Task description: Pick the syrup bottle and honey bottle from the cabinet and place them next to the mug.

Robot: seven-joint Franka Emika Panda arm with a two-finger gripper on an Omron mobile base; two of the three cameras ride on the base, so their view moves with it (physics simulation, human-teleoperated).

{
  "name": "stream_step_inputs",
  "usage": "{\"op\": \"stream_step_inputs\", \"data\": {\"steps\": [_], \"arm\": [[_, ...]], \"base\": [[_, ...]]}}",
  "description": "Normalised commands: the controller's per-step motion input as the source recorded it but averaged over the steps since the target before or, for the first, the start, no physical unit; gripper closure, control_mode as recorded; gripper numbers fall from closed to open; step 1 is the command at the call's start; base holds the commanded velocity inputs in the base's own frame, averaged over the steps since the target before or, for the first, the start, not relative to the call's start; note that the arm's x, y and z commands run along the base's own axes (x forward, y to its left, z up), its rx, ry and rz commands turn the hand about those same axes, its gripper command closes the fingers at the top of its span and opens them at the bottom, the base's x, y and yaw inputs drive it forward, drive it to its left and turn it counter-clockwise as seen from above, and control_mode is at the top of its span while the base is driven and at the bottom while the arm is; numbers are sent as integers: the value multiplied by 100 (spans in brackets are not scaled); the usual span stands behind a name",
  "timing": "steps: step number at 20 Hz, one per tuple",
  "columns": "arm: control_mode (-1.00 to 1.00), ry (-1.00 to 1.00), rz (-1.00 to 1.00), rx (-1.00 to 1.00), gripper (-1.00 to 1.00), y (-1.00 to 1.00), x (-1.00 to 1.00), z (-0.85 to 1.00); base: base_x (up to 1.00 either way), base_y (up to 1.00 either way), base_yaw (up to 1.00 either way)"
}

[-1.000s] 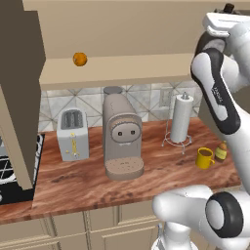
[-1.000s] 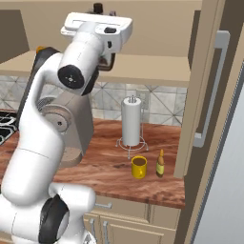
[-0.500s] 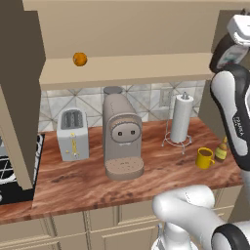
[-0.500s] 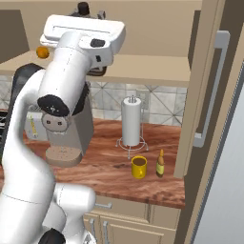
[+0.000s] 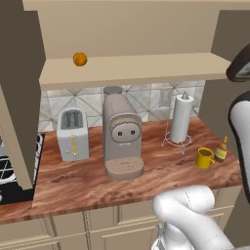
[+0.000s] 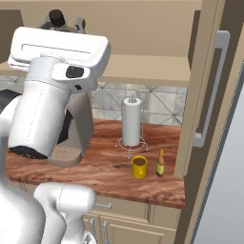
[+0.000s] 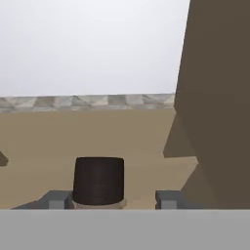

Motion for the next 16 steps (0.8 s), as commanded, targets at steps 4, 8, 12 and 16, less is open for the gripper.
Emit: {"op": "stream_step_inputs", "data": {"steps": [4,8,12,16], "arm": [[-100,-12,0,0,100,14,-100,-23],[-100,-6,4,1,100,30,-100,-82],[-100,-5,7,4,100,30,-100,-100],[-100,-6,9,4,100,36,-100,-96]], "base": [[0,0,0],[0,0,0],[0,0,0],[0,0,0]]}}
